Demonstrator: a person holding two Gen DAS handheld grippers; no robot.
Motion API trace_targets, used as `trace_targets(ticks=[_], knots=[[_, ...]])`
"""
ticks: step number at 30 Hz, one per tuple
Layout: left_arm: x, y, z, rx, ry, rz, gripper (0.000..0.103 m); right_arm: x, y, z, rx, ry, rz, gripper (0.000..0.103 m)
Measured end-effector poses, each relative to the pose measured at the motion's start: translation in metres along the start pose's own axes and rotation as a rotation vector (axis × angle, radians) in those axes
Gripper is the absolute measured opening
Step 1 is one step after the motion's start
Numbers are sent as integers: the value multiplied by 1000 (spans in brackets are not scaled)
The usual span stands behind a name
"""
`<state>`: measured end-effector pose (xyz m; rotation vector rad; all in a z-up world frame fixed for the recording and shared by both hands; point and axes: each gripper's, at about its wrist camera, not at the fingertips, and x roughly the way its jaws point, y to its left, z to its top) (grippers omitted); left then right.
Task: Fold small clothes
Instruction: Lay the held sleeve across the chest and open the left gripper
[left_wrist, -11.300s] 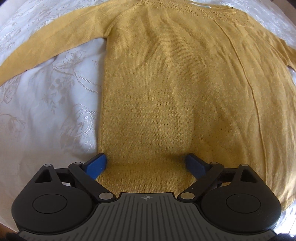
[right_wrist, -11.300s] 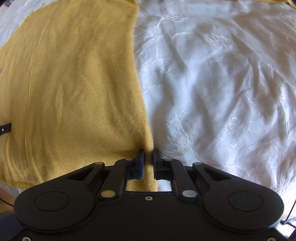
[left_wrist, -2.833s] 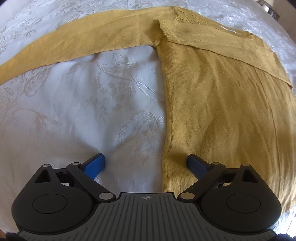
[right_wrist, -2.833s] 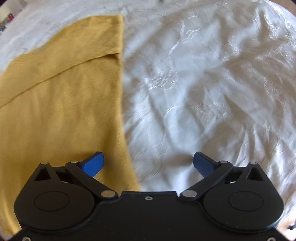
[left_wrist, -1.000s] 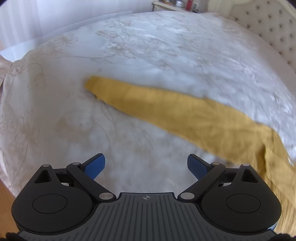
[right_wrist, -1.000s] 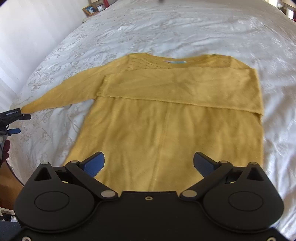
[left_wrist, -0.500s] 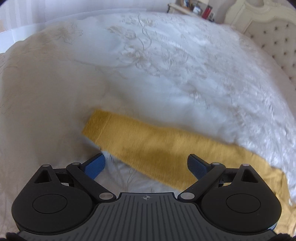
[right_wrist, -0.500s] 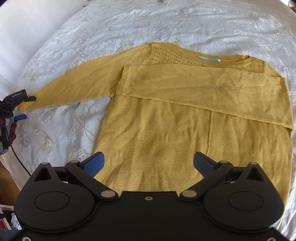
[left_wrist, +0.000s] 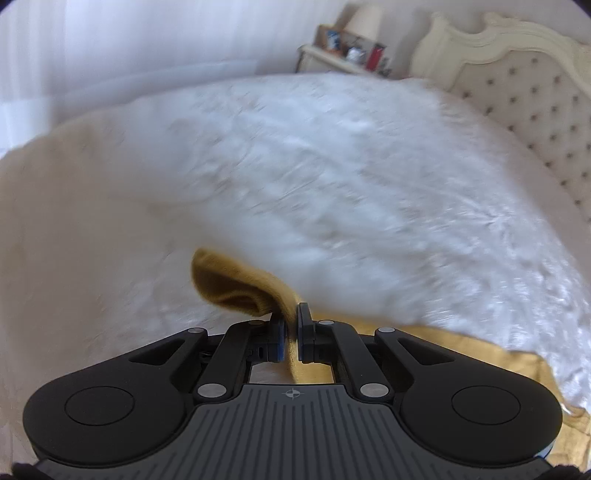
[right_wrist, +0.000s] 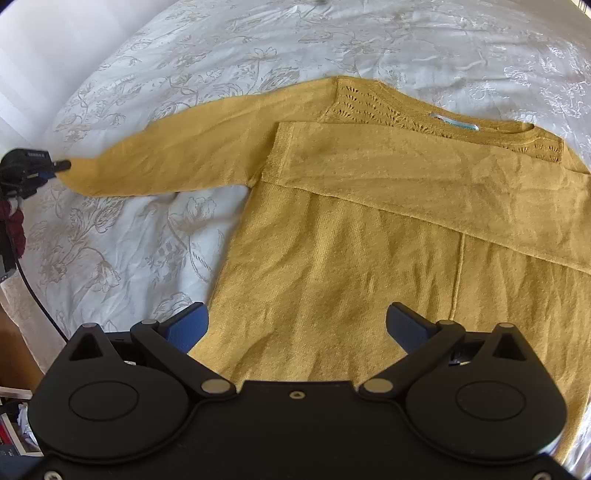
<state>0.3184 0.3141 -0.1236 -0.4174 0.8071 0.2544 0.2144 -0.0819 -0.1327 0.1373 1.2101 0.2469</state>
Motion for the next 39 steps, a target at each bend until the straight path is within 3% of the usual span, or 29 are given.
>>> trace_targets(ticks=[7,11,22,25,26,27,28,34,39], knots=[[-45,-97,2,223,-119,-138,6,-5,-20,-15,27,-18,41,102],[-59,-167,-12,333,-149,-230,6,-13,-40,-26,23,-34,72,102],[-61,-345,-110,470,-62,-419,6,-54,-137,-64,107,-114,86,102],[-53,-383,-138,521,-16,-436,13,-59,-160,-69,125,-114,85,102],[-49,-392,-145,540,10,-436,20,-61,-167,-70,132,-115,85,102],[-49,-401,-155,555,32,-438,36,-63,-174,-72,139,-118,85,102],[-48,-406,-164,570,47,-443,44,-64,-180,-73,145,-121,83,102],[-52,-402,-193,675,95,-385,55,-71,-212,-68,203,-144,78,102],[-35,-357,-196,652,177,-262,58,-62,-228,-46,229,-168,76,102]])
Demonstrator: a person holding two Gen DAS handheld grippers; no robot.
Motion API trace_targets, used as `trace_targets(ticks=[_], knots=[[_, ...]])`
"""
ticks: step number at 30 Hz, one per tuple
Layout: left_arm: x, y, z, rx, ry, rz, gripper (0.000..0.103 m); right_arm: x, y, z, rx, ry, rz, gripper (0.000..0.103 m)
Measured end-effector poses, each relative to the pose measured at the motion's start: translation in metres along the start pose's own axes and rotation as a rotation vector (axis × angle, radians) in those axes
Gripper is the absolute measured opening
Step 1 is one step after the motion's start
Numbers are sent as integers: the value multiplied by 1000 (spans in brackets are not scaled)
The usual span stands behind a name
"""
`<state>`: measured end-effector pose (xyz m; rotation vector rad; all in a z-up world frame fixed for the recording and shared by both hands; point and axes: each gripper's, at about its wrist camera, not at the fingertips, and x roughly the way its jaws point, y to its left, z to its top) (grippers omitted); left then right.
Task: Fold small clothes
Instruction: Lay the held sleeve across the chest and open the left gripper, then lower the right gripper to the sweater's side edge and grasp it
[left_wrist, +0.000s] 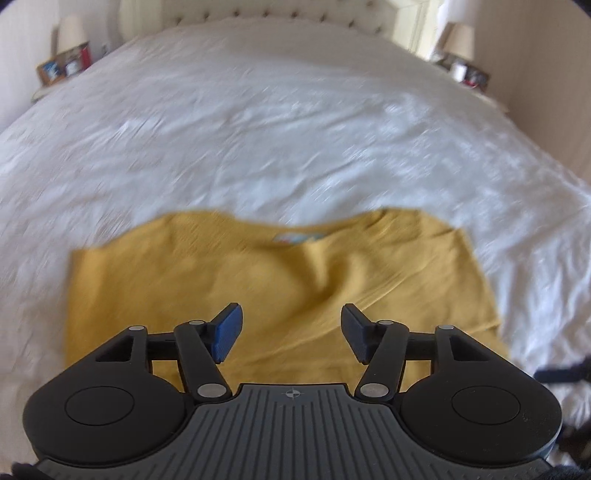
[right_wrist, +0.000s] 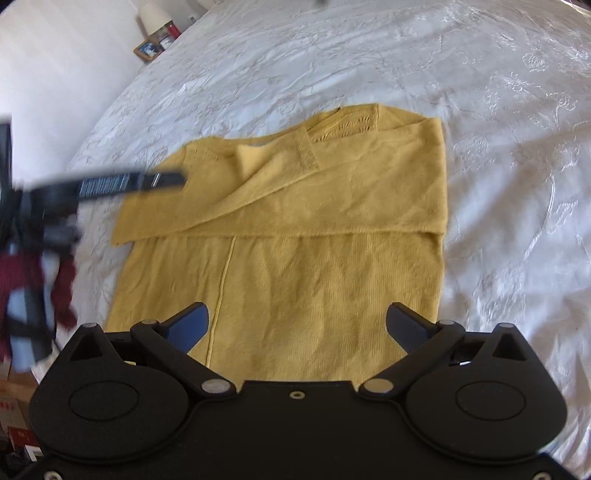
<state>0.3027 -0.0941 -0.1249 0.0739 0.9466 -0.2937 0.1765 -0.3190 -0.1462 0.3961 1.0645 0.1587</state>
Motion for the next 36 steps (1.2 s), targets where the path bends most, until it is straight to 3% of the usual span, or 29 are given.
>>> trace_targets(ticks=[7,10,12,13,15,16,20,23,25,27,29,32,36], knots=[[16,61,-33,-158,148,102,58,23,12,52,-83,-72,-23,102],[27,72,-47,-173,204,111,58,46,17,74,-92,-40,-84,102],[32,74,-55,-178,218,103,59,62,13,87,-88,-17,-64,99],[35,75,-58,-175,214,97,61,70,11,92,-83,-6,-54,97],[38,76,-60,-177,206,85,66,86,8,102,-82,28,-36,76],[39,77,-61,-190,201,75,69,93,7,106,-85,43,-29,73],[41,83,-64,-250,181,38,80,117,6,115,-124,71,-51,71],[43,79,-63,-223,185,42,85,126,4,118,-115,84,-44,71],[46,75,-62,-204,186,46,89,128,3,119,-100,85,-23,64],[48,72,-62,-197,186,49,91,129,4,120,-84,103,-9,35],[49,71,-62,-195,186,53,93,129,9,121,-83,110,5,19],[50,71,-62,-193,189,56,95,109,18,123,-85,62,53,18],[51,71,-63,-194,187,59,95,49,18,121,-40,-71,98,17]])
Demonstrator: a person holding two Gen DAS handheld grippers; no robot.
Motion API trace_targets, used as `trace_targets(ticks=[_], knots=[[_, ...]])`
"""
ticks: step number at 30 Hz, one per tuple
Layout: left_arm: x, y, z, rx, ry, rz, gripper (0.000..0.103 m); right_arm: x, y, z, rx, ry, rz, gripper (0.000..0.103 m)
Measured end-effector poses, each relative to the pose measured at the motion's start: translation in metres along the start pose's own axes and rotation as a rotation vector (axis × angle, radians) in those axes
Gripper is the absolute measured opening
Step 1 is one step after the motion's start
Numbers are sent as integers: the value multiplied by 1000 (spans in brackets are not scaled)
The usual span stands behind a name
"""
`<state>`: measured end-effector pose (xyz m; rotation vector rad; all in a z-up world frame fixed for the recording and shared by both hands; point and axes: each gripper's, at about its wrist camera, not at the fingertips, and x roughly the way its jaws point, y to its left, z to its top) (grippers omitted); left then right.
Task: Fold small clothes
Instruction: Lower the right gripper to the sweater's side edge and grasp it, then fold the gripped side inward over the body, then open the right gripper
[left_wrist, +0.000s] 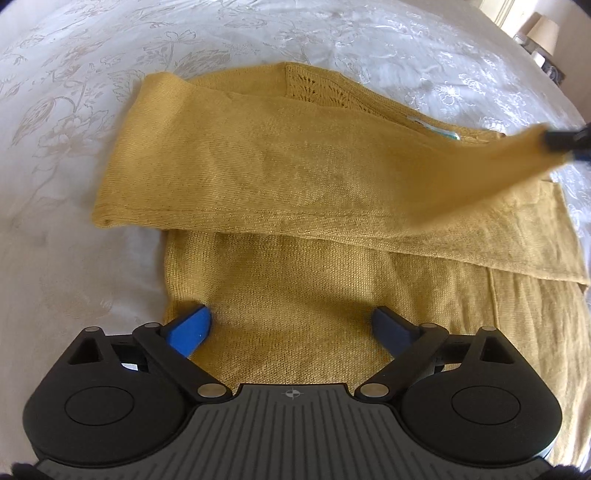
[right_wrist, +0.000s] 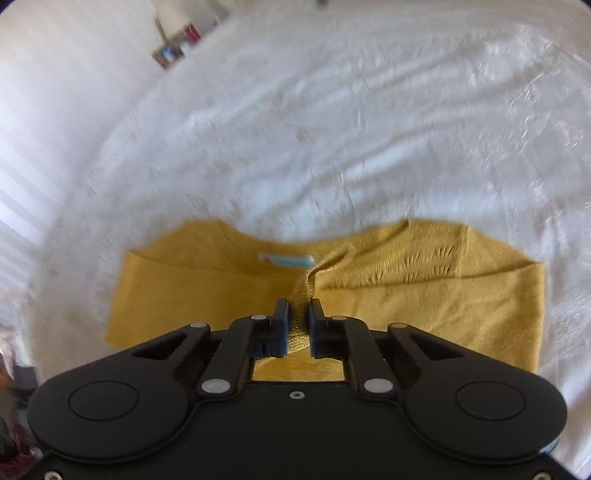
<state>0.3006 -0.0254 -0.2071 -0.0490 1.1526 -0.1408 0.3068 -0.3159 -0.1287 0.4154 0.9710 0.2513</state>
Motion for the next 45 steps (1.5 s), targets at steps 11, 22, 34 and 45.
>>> trace_targets(ticks=[11,22,34,45], knots=[[-3,2,1,-1,8,6,96,-16,-96,-41,236,60,-194,20],[-6,3,-2,2,-15,5,98,49,-50,-20,73,74,-13,72],[-38,18,2,-125,-90,20,98,68,-16,-9,-6,130,30,14],[-34,28,24,-180,-119,52,98,-48,-23,12,103,-155,29,13]])
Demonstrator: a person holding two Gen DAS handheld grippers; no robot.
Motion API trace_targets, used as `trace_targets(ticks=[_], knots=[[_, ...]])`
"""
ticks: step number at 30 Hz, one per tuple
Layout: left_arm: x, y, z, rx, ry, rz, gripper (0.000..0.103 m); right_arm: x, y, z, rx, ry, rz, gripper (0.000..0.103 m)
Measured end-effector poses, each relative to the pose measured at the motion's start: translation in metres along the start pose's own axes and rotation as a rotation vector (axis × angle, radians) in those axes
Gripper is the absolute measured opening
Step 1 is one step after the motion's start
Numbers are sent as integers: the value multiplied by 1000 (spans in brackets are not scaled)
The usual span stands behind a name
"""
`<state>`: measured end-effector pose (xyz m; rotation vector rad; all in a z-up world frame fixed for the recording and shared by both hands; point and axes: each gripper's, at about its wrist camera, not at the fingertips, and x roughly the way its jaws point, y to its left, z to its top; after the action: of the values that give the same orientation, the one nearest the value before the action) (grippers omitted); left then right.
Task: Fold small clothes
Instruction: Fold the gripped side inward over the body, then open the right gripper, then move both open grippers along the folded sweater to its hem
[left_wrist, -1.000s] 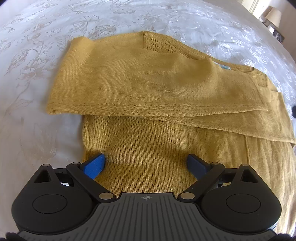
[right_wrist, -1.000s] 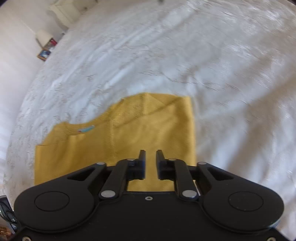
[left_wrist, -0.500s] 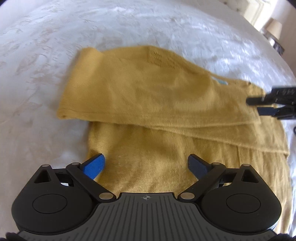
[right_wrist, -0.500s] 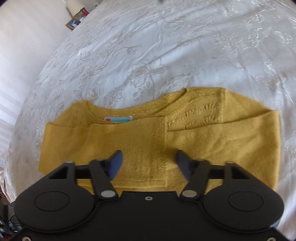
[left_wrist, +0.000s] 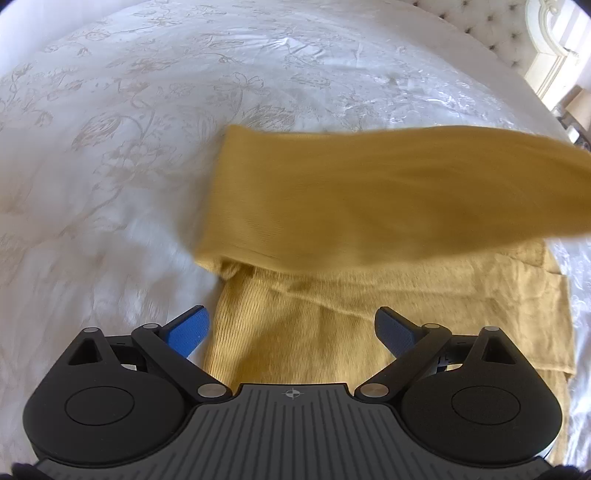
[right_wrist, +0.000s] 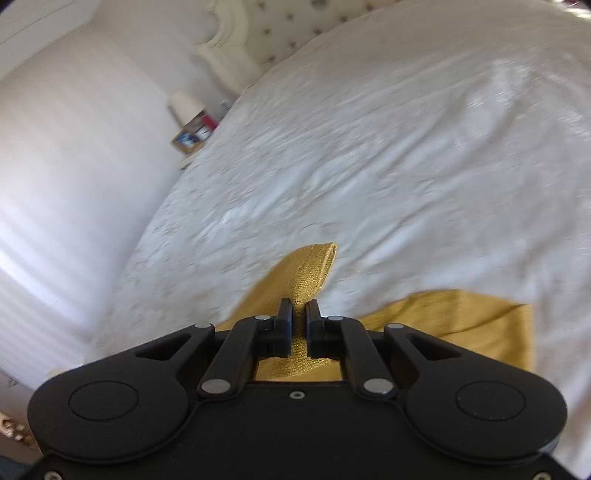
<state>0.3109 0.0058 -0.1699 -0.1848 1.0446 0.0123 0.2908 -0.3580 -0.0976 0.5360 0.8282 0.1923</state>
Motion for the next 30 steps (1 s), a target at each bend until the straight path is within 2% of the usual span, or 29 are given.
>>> trace_targets(ticks=[3,7,12,14,16,18,21,23,25,26,28,30], knots=[[11,-2,6,29,-5,28,98,8,-27,-9,-3,67,-117,13],[26,-2,11,55,11,83,98,24,-48,-22,10,130,-179,13],[32,3,11,113,39,81,99,13,-41,-26,28,115,-139,13],[32,6,10,132,45,86,103,-4,-37,-24,77,69,-100,13],[32,12,9,124,51,82,103,-15,-44,-26,153,40,-105,13],[31,17,8,114,54,71,103,-9,-57,-32,176,77,-156,14],[29,20,6,142,67,72,103,13,-72,-45,125,164,-248,14],[26,21,7,173,73,76,103,25,-81,-50,126,206,-272,14],[20,22,8,195,65,83,103,30,-83,-53,123,213,-281,18],[15,23,9,200,55,84,103,31,-82,-53,107,209,-303,25],[2,23,14,209,23,82,103,30,-77,-54,56,200,-353,28],[-11,20,20,226,-20,82,103,25,-72,-54,23,173,-376,39]])
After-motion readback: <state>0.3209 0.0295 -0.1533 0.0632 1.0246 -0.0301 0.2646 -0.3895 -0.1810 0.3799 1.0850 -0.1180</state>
